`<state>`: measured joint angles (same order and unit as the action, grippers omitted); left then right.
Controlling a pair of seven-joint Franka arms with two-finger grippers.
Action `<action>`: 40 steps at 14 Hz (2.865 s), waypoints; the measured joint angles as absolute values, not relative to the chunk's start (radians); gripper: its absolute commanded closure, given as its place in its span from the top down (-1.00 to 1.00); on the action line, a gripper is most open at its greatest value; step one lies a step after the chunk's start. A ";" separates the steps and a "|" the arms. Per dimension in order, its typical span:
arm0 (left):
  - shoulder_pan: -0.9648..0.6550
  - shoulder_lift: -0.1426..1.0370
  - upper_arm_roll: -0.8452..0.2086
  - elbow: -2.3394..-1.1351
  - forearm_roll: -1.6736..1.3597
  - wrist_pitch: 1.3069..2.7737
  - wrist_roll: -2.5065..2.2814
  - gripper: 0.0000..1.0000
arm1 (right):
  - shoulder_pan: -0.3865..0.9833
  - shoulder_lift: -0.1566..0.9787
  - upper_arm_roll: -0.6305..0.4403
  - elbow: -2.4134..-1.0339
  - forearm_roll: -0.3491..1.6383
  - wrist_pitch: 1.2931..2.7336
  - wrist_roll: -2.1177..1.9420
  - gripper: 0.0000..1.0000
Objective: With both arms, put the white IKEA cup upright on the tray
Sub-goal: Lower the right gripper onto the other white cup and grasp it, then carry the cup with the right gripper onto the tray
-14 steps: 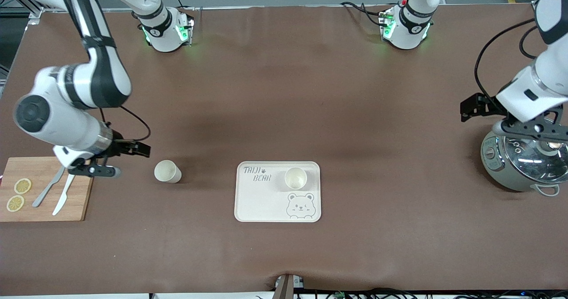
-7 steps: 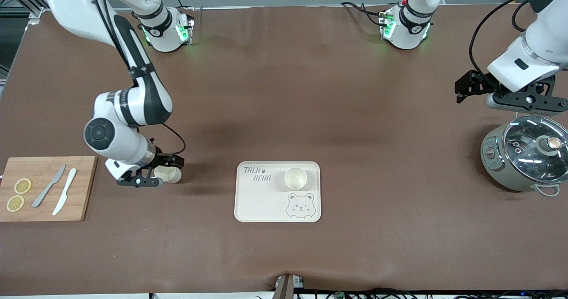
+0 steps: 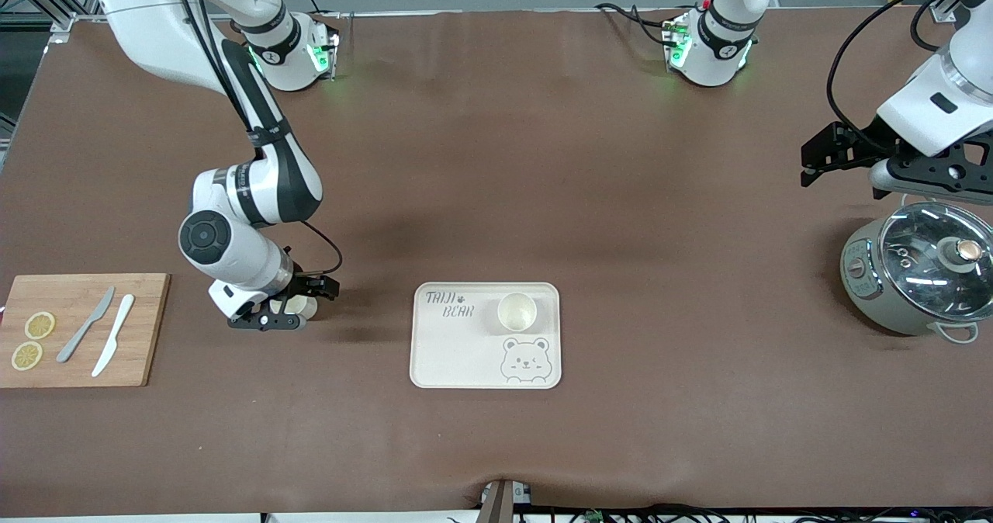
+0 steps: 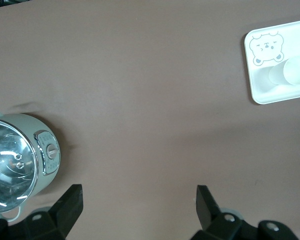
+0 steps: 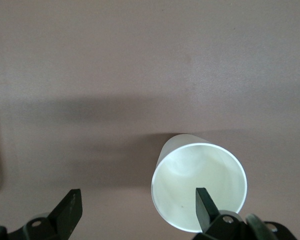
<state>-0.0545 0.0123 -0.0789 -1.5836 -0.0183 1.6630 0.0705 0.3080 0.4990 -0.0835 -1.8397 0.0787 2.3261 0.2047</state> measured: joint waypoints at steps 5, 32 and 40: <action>-0.053 0.044 -0.077 -1.580 -0.022 1.663 0.072 1.00 | 0.308 0.521 -0.091 -1.840 0.079 2.342 0.204 -0.05; -0.055 0.070 -0.077 -1.574 -0.051 1.705 0.071 1.00 | 0.512 0.574 -0.088 -1.601 0.076 2.279 0.175 -1.00; -0.054 0.076 -0.077 -1.574 -0.051 1.715 0.071 1.00 | 0.560 0.745 -0.088 -1.423 0.076 2.257 0.091 -1.00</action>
<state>-0.0538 0.0764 -0.0765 -1.5739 -0.0507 1.7147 0.0710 0.5597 0.7454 -0.0879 -1.4228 0.0760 2.2570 0.0913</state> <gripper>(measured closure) 0.000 0.974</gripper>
